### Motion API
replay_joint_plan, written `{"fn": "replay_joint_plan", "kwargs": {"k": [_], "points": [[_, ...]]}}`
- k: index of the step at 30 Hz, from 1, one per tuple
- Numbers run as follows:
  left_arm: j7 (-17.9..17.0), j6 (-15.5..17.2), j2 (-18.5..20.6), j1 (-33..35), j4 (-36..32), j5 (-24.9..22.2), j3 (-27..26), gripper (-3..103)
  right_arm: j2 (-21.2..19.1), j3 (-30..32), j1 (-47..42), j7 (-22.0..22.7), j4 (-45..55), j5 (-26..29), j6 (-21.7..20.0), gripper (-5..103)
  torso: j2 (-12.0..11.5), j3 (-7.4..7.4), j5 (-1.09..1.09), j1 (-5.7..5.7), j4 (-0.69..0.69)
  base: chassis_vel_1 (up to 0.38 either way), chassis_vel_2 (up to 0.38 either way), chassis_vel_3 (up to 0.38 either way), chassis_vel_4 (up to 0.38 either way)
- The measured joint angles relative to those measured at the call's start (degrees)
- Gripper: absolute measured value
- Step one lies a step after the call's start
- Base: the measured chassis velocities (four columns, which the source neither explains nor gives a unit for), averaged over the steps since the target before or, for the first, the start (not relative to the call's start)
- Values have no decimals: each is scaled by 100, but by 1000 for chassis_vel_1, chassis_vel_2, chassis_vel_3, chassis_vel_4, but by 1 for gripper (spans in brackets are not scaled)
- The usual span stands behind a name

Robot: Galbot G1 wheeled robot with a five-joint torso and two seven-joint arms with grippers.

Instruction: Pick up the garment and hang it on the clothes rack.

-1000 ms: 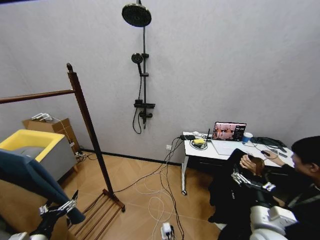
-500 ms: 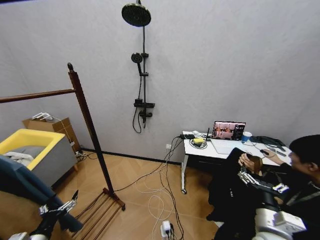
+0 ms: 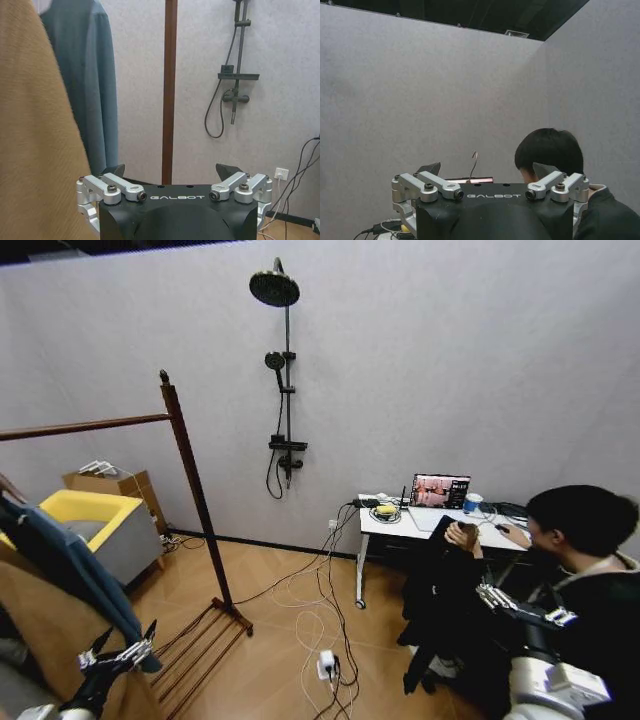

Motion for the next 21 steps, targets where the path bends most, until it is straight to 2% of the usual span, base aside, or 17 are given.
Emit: {"fn": "replay_joint_plan", "kwargs": {"k": [5,7,9,10,11,12,15,16,18,21], "points": [[-1,0,0,0,0,0,0,100,21,-43,14,16,-37,-43,146,100,-2,1,-2,2,3,373,-355,-354,354],[2,0,0,2,0,0,0,100,44,-48,3,43,-75,-71,227,100,5,-2,5,-5,0,327,-352,-269,302],[0,0,0,2,0,0,-2,100,62,-56,-5,50,-92,-96,277,100,5,-2,6,-6,3,264,-264,-269,260],[-1,0,0,3,1,0,-1,100,91,-65,-22,53,-101,-130,340,100,2,0,-6,-4,4,159,-78,-256,165],[0,0,0,3,1,0,-1,100,108,-70,-38,53,-106,-141,364,100,2,0,-2,-4,3,159,-78,-140,165],[0,0,0,2,0,0,-1,100,131,-72,-58,56,-117,-156,400,100,4,-1,4,-5,-1,-12,-26,-105,67],[1,0,0,2,1,0,-1,100,141,-74,-67,56,-128,-167,428,100,3,-1,1,-4,0,-57,-43,-105,39],[5,0,0,0,0,0,2,100,151,-73,-72,56,-150,-175,466,100,-1,1,1,0,-4,-125,-37,-57,25],[9,0,0,-2,0,0,2,100,168,-68,-75,55,-180,-182,513,100,-4,3,4,7,-2,-125,-39,-25,-12],[5,0,0,-1,0,0,2,100,199,-64,-89,50,-206,-188,565,100,-4,3,-1,9,2,-89,32,79,-104]]}}
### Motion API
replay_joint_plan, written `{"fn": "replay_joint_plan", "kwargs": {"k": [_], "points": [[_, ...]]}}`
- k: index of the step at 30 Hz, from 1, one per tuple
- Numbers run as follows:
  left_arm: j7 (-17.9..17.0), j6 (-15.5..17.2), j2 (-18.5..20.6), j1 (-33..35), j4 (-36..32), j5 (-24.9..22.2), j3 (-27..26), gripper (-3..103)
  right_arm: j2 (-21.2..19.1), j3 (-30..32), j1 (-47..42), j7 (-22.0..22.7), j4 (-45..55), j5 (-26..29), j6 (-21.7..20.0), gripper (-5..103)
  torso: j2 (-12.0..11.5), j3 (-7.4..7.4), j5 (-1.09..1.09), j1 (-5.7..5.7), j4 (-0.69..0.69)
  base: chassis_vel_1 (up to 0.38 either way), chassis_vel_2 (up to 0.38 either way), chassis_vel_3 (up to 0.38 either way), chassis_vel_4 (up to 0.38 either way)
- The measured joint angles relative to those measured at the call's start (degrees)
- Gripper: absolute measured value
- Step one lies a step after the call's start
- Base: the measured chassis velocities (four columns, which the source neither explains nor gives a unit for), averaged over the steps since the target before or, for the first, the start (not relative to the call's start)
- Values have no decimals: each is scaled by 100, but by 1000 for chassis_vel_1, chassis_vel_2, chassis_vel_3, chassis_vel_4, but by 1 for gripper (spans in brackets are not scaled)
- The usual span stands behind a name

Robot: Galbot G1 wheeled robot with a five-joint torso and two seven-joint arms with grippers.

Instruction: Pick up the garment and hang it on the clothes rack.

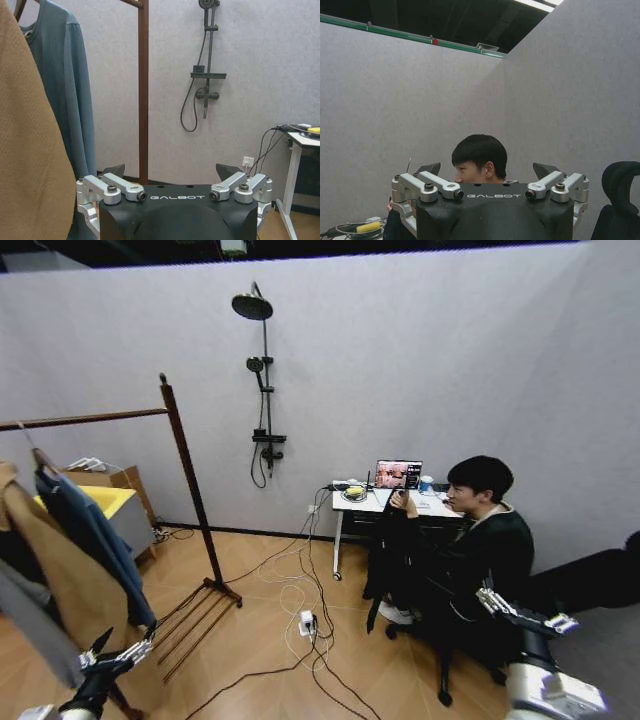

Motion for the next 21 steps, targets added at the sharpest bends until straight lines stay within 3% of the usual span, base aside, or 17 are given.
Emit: {"fn": "replay_joint_plan", "kwargs": {"k": [9,21], "points": [[-2,0,0,1,0,0,-1,100,144,31,-57,17,-108,-10,200,100,3,-2,1,-6,-5,-67,-33,-71,-88],[-2,0,0,1,0,0,-2,100,378,-15,-31,209,-245,-197,303,100,3,-2,2,-6,-1,14,21,-8,-26]]}}
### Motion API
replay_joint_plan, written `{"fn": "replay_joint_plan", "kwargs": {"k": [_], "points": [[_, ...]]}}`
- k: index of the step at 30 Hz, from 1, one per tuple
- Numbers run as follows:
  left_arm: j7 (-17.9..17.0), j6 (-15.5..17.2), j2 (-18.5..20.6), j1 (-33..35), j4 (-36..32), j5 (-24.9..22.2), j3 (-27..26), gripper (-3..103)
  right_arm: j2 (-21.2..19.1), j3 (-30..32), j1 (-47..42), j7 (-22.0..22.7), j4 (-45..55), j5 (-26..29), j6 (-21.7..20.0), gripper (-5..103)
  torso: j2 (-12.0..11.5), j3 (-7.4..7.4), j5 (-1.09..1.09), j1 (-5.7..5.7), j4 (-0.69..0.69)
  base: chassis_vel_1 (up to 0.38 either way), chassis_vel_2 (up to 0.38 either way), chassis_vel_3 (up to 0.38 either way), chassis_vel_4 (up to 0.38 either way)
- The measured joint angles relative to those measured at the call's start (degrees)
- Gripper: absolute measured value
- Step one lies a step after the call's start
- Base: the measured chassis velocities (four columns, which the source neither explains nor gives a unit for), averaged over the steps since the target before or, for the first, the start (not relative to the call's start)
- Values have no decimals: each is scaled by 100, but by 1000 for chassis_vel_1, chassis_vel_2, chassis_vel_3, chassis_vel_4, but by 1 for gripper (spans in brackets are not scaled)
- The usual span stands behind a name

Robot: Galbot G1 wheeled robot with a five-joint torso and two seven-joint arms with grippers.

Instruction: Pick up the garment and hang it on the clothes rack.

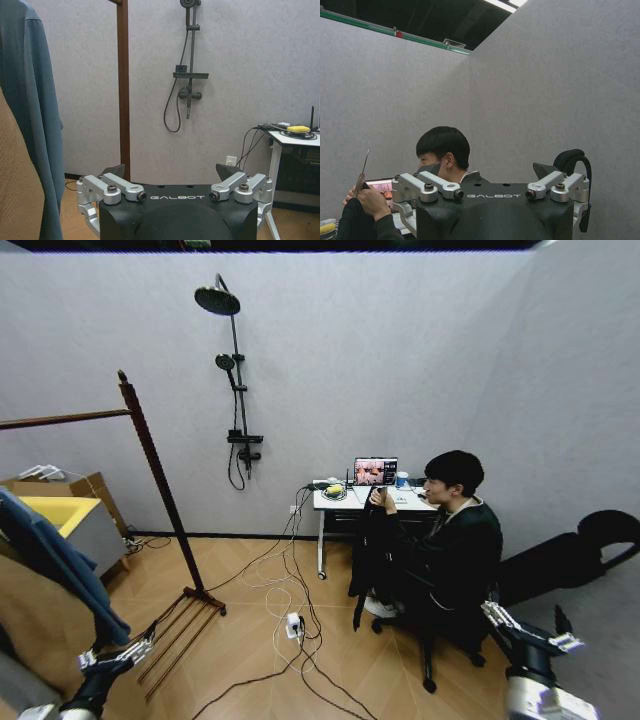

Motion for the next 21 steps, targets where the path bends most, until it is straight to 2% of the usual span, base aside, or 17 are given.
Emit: {"fn": "replay_joint_plan", "kwargs": {"k": [4,8,11,13,14,21], "points": [[0,0,0,-1,0,0,0,100,5,1,7,16,-10,-1,0,100,0,0,2,0,-2,114,112,-93,-161],[-4,0,0,0,0,0,-1,100,5,4,13,31,-46,-6,59,100,1,-1,-3,-1,1,211,157,-154,-189],[-4,0,1,0,0,0,-1,100,10,-8,28,43,-72,-17,117,100,0,0,4,0,-1,236,190,-219,-198],[-4,0,1,-1,0,0,-1,100,20,-23,45,58,-91,-29,161,100,1,-1,-5,-1,-2,215,177,-230,-233],[-6,0,1,0,0,0,-2,100,27,-34,69,64,-123,-44,210,100,1,-1,-2,-1,-1,199,63,-171,-185],[-11,0,1,0,1,0,-2,100,36,-55,149,129,-235,-91,358,100,-1,1,0,2,1,92,37,-1,-76]]}}
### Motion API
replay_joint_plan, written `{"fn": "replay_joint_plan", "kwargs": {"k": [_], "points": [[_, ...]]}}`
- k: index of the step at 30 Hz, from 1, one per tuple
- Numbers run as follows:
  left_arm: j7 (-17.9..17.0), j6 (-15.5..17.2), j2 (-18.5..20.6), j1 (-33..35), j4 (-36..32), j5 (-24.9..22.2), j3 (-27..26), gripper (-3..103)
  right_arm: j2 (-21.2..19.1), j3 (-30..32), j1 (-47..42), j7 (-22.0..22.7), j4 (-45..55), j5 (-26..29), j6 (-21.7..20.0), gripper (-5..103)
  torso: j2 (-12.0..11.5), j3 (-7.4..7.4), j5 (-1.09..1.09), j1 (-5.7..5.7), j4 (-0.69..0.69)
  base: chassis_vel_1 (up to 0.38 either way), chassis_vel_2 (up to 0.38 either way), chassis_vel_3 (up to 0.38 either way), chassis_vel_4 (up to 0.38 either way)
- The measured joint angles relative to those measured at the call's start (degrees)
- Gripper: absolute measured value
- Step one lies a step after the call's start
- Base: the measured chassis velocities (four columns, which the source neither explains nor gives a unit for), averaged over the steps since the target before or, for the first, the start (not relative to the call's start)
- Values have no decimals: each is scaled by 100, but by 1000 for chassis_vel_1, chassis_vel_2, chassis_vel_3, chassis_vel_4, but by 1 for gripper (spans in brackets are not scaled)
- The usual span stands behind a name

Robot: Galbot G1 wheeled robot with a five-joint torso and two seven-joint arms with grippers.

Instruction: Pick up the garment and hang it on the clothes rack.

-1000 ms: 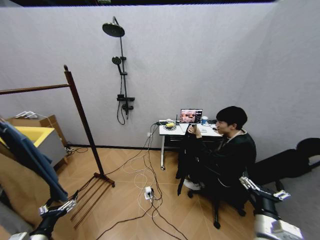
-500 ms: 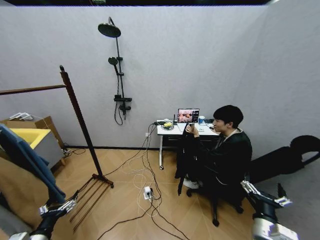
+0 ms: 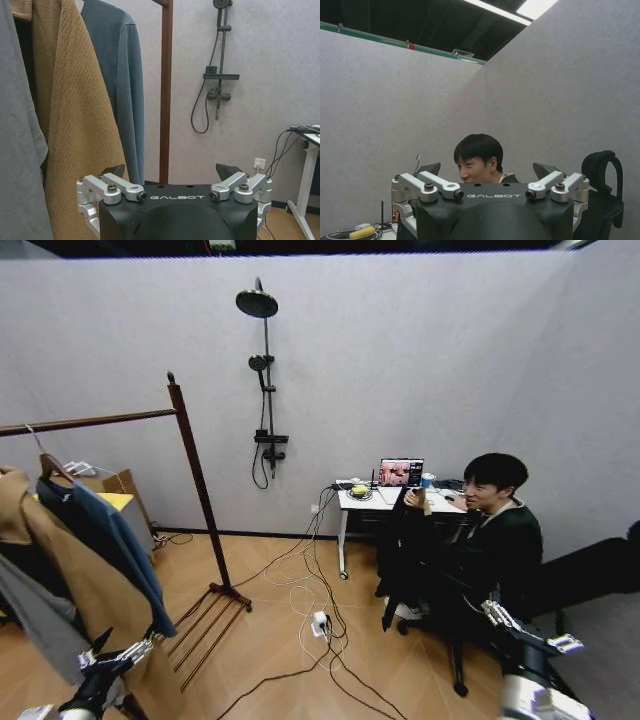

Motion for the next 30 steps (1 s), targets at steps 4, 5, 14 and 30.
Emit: {"fn": "replay_joint_plan", "kwargs": {"k": [4,5,14,30], "points": [[2,0,0,-1,-1,0,2,100,2,3,13,39,-29,-19,24,100,0,0,1,0,-3,-80,-29,50,15],[3,0,0,-1,-1,0,2,100,17,0,7,62,-63,-31,37,100,0,0,2,0,-4,-79,-32,38,23],[4,0,0,-1,-1,0,2,100,66,-14,5,127,-92,-97,107,100,1,0,0,-1,-2,10,2,-11,0],[9,0,0,0,-1,0,2,100,20,-62,21,141,13,-107,115,100,1,-1,-5,-2,0,135,-141,-147,153]]}}
